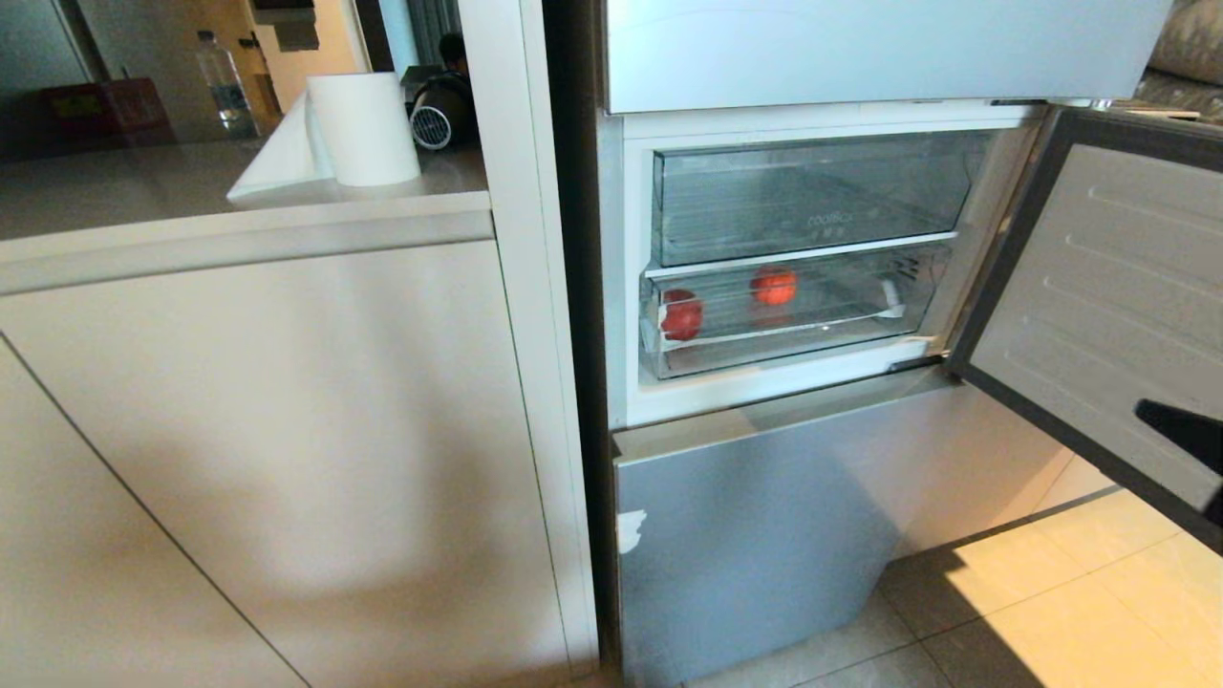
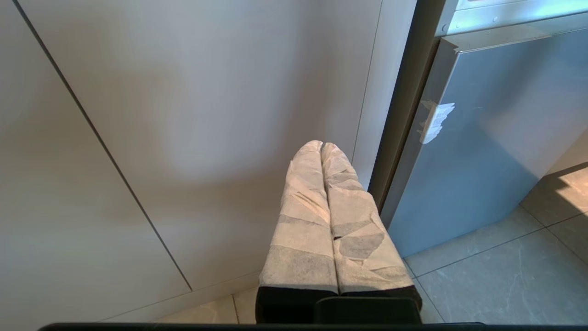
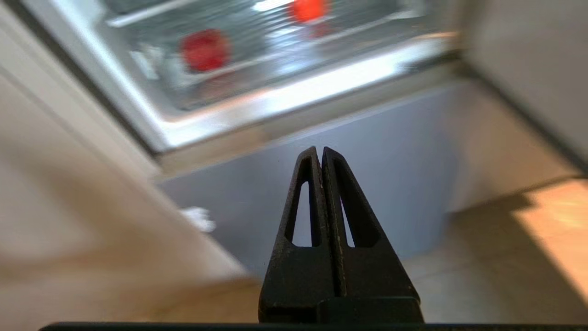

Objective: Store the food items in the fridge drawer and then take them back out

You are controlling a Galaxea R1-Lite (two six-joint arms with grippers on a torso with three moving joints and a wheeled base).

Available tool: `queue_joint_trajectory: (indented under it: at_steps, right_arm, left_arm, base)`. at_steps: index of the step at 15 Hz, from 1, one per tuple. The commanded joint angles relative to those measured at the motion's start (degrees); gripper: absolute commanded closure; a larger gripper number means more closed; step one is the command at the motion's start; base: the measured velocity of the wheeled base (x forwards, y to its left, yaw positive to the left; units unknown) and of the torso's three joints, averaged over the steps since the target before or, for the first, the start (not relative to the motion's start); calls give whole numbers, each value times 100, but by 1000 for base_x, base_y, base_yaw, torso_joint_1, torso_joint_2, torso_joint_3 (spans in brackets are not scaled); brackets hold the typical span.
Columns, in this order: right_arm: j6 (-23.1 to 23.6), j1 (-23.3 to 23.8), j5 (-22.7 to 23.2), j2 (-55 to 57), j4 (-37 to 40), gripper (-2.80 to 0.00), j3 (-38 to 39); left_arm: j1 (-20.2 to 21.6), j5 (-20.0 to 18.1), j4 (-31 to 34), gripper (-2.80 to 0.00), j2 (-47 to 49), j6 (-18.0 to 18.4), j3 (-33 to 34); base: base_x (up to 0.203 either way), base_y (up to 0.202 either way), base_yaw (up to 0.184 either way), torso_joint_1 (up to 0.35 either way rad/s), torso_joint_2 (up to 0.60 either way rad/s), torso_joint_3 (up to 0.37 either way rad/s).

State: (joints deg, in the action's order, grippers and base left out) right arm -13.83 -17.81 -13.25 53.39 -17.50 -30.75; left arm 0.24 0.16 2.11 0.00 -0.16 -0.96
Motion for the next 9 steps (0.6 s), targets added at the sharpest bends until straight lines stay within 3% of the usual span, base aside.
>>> queue_joint_trajectory:
  at_steps: [1,4,7,9]
  right_arm:
    - [187,164,-188,-1632,267,0,645]
    - [876,572,-292,-2542,418,0,1835]
    - [1723,1419,538,-3067,-90,0,3044]
    - [1899,1645,895,-3765,309,0,3088]
  left_arm:
    - [2,2,0,0,0,-2,0]
    - [2,2,0,0,0,-2,0]
    - [2,2,0,0,0,-2,0]
    - [2,2,0,0,0,-2,0]
  base:
    - [0,0,0,0,0,0]
    - [0,0,0,0,0,0]
    - [0,0,0,0,0,0]
    - [0,0,0,0,0,0]
